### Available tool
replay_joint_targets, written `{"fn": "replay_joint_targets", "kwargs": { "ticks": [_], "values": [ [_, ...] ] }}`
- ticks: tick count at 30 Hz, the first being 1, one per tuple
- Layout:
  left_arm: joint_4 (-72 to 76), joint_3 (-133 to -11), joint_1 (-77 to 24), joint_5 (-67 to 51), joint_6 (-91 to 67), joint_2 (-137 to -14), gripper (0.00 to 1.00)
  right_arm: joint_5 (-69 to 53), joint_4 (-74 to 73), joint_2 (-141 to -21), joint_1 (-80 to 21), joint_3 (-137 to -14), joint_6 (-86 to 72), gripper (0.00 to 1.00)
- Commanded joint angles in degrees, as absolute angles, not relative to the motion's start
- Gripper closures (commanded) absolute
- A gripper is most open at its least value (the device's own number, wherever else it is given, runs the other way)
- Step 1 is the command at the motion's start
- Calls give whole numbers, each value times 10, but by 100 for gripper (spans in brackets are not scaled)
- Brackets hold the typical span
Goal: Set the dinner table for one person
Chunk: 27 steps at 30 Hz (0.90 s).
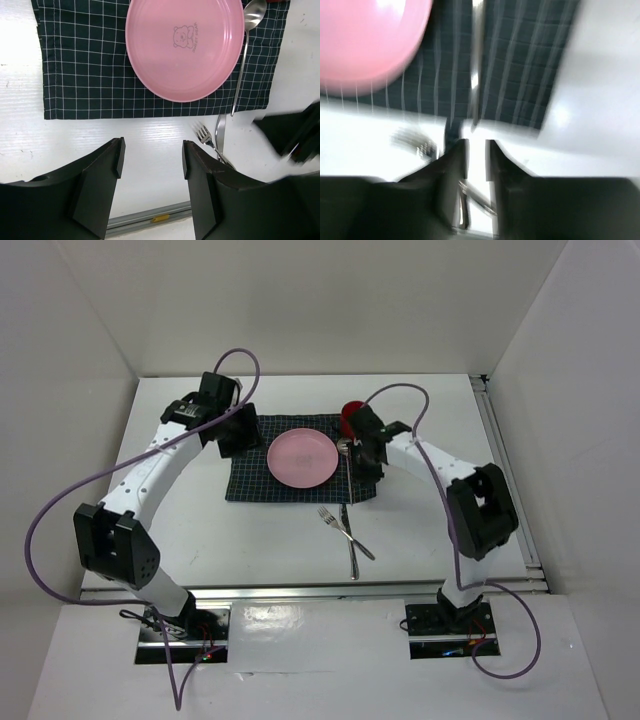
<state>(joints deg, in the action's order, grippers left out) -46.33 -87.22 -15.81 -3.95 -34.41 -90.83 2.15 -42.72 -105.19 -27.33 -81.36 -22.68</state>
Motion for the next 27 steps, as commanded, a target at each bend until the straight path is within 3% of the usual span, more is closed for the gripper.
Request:
{"fn": "replay_joint_targets", "kwargs": {
  "ticks": [1,3,5,16,20,27],
  "values": [
    [-451,-870,-160,-46,-330,-885,34,10,-374,-958,-357,-704,-193,56],
    [-451,-876,-160,-46,-336,-885,34,3,-334,-916,-401,-635,-180,45],
    [-445,-876,-160,-46,-336,-885,34,-3,-329,-911,-418,-615,-174,42],
    [-445,-858,-160,-40,-336,-874,36,79,-329,-1006,-465,-642,-169,42],
    [-445,-858,-160,-40,-336,-879,36,79,-316,-1014,-465,-631,-155,52],
    [-445,-868,-160,-40,-336,-884,36,94,-357,-985,-465,-635,-155,89]
  ]
}}
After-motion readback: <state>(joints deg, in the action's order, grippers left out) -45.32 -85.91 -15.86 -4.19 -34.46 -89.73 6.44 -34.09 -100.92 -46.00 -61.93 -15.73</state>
